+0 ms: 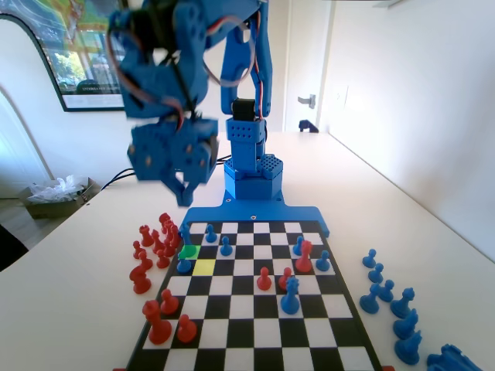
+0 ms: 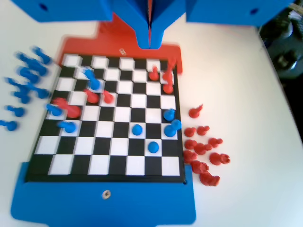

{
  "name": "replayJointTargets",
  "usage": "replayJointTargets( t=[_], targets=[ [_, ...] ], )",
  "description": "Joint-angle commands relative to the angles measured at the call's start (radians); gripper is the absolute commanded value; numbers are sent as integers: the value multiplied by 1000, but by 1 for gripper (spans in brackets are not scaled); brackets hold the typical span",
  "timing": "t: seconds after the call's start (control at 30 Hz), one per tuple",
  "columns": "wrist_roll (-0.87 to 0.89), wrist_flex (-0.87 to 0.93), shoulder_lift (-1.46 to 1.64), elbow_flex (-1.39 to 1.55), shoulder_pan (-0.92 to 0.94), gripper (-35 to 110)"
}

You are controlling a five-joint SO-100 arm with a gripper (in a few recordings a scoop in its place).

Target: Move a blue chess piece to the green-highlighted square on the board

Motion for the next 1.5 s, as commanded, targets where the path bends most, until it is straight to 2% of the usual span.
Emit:
replayJointTargets(
  t=[0.0, 0.2, 0.33, 0.5, 0.7, 1.0, 1.47],
  targets=[
    [-6, 83, 207, -21, -25, 1],
    [17, 278, 512, -9, -126, 1],
    [71, 336, 657, 28, -212, 1],
    [74, 304, 854, 181, -256, 1],
    [98, 193, 936, 239, -264, 1],
    [98, 178, 997, 242, -219, 6],
    [98, 178, 997, 242, -218, 6]
  ],
)
